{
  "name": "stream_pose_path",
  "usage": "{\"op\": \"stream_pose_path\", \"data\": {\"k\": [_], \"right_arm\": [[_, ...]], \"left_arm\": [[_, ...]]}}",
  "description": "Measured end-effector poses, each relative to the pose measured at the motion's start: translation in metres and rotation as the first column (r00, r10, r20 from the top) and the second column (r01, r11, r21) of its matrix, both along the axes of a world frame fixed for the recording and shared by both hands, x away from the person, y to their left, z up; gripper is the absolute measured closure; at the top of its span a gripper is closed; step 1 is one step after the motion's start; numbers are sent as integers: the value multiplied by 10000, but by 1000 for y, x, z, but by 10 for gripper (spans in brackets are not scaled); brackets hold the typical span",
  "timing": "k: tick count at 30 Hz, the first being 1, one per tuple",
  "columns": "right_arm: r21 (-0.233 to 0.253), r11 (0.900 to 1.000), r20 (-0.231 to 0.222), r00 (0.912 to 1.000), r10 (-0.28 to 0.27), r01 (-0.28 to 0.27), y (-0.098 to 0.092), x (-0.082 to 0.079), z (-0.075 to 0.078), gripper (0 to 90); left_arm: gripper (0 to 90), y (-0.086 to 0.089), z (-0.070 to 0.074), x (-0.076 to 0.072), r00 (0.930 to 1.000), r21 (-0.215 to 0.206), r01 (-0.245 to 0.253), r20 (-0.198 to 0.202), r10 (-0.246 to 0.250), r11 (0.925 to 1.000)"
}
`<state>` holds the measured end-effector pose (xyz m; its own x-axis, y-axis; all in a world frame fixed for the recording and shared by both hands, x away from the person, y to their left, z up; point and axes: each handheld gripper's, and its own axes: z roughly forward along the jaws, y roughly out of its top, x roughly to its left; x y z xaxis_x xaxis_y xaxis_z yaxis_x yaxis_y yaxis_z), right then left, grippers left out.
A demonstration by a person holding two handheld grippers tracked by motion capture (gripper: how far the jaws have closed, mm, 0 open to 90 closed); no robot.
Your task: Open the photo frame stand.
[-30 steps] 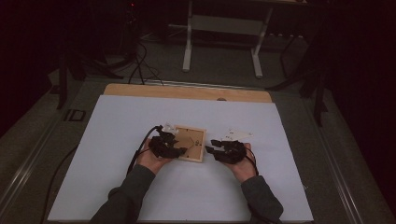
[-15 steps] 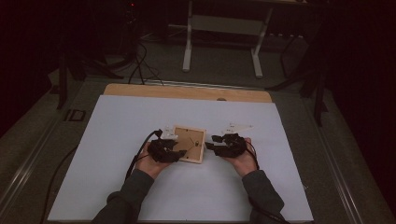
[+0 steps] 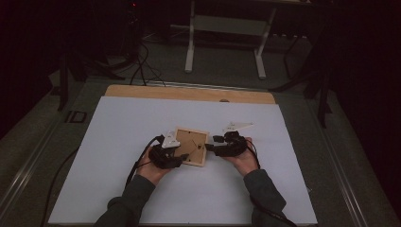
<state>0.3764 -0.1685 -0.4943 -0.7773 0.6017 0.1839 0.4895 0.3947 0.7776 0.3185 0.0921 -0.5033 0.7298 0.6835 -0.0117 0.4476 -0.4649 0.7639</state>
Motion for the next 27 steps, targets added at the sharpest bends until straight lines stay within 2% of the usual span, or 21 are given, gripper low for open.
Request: {"op": "stream_pose_path", "data": {"k": [9, 13, 20, 24, 27], "right_arm": [[358, 9994, -405, 9992, 3, 11, 3, 8, -2, 411], [473, 9989, -469, 9989, -13, 35, 3, 10, -2, 415], [771, 9970, -726, 9973, 87, -30, 4, 13, -4, 410], [991, 9950, -872, 9959, 227, -140, 7, 14, -5, 418], [1149, 9930, -897, 9953, 360, -256, 8, 14, -5, 475]], "left_arm": [[550, 0, -2, -9, 9977, 171, 156, 657, -167, 9997], [550, 1, -3, -11, 9964, 208, 256, 805, -272, 9995], [550, 1, -4, -18, 9890, 413, 449, 1393, -502, 9981], [550, 2, -5, -19, 9869, 391, 567, 1492, -619, 9976], [550, 3, -5, -18, 9869, 333, 618, 1470, -660, 9975]]}}
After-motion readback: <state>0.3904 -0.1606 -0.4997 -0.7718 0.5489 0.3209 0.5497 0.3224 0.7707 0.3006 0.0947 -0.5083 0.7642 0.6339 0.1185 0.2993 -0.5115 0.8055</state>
